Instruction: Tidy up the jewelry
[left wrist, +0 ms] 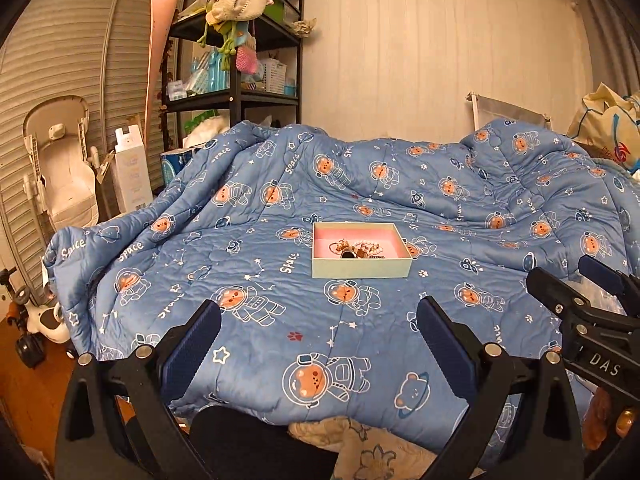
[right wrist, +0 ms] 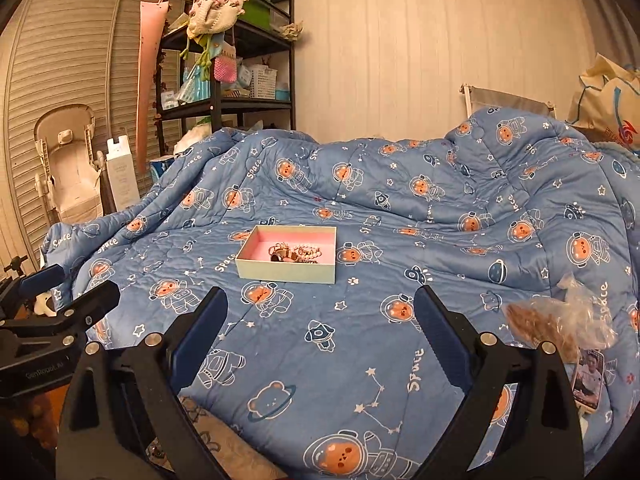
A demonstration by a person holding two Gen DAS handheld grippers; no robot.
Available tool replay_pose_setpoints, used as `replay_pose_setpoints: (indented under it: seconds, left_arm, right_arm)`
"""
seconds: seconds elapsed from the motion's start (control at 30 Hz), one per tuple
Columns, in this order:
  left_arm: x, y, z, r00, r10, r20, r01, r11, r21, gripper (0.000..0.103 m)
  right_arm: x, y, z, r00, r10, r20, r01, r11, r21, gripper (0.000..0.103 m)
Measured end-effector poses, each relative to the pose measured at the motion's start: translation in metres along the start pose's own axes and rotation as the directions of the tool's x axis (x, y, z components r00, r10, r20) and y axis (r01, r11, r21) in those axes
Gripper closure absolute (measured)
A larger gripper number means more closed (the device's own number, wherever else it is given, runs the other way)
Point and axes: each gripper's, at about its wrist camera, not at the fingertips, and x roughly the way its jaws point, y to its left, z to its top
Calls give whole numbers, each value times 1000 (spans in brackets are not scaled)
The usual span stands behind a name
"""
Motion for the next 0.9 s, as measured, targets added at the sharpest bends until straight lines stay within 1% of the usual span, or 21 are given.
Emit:
replay_pose_setpoints:
  seconds: [0.1,0.23,0.37,0.9]
  left_arm:
    - [-14,-2,-7,999,33,31,-33,999,14,7]
    - [-25,2,-14,998,46,38,-46,999,-9,7]
    - [-27,5,-14,997,60,39,-59,998,-28,7]
    - [-29,6,-14,998,51,34,-51,998,-23,7]
  right_arm:
    - [-13,0,-6,1000,19,1,-19,1000,-3,10]
    - [-19,-1,-11,999,31,-8,-31,999,-14,10]
    - [-21,-3,-11,1000,24,3,-24,1000,-6,10]
    - [-21,0,-10,1000,30,8,-30,999,-20,10]
